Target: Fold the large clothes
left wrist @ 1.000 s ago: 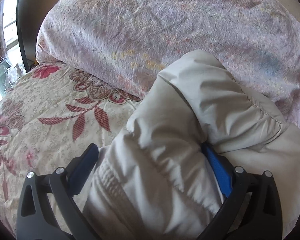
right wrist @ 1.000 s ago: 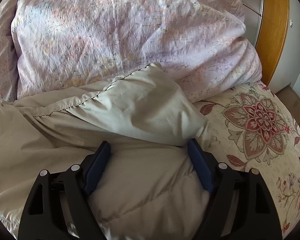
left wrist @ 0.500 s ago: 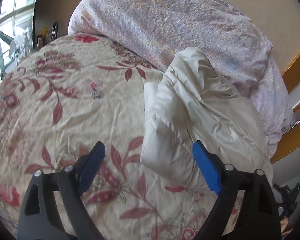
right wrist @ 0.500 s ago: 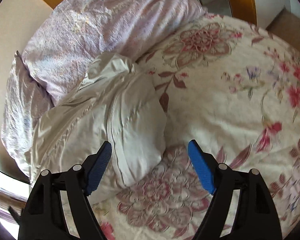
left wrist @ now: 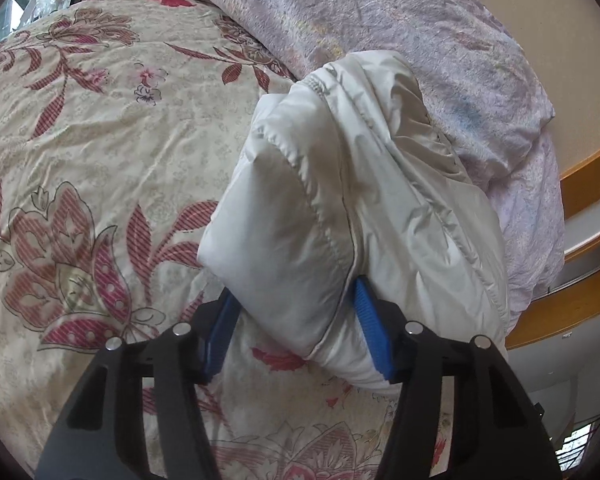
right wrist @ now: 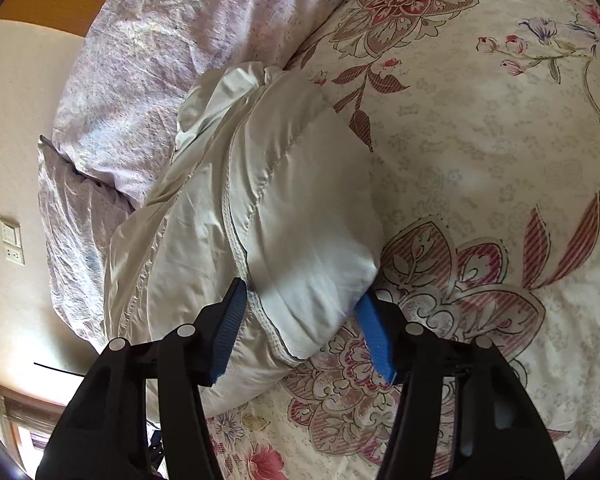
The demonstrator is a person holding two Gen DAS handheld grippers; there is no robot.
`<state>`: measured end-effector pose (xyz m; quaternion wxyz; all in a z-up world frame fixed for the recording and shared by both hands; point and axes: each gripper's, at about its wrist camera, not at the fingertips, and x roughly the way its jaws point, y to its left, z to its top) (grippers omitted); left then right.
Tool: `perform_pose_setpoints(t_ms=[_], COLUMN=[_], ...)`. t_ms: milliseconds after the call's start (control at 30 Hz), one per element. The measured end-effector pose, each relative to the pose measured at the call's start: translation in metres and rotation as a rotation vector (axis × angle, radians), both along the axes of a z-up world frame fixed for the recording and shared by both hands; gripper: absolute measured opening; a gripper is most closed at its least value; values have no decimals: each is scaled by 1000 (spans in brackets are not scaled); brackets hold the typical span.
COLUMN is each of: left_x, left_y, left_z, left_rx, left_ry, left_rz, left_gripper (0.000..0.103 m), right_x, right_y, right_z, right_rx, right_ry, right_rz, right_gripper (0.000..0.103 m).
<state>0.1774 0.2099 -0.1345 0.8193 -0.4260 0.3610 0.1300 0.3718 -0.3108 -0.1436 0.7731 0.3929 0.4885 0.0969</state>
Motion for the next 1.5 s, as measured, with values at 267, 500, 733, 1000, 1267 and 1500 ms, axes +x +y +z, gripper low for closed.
perform_pose_setpoints(t_ms=[267,500,733,1000,1267,1500], left_x=[-5,-22,-78,-166,-204,-208], left_y=[1,7,18,23,16,9], left_z=[0,20,36,35,30,35], left_rx=[-82,-67,-49,-25,-10,114], left_ry=[-89,-126,-122,-114,-99,-74], left_rz=[77,55,37,49,72,79], left_gripper=[30,22,22,22,30,62], right_x=[-4,-16,-56,-122,-166,-181], right_y=[-5,-8,-3,-2,-4,7], right_z=[3,17,26,26,43,87], right_rx=[92,139,161,147,-43,-417], right_ry=[-64,-102,-115,-110,-138,-299], right_rz=[-9,11,94,199,251,148], right_gripper=[30,24,23,23,35,56])
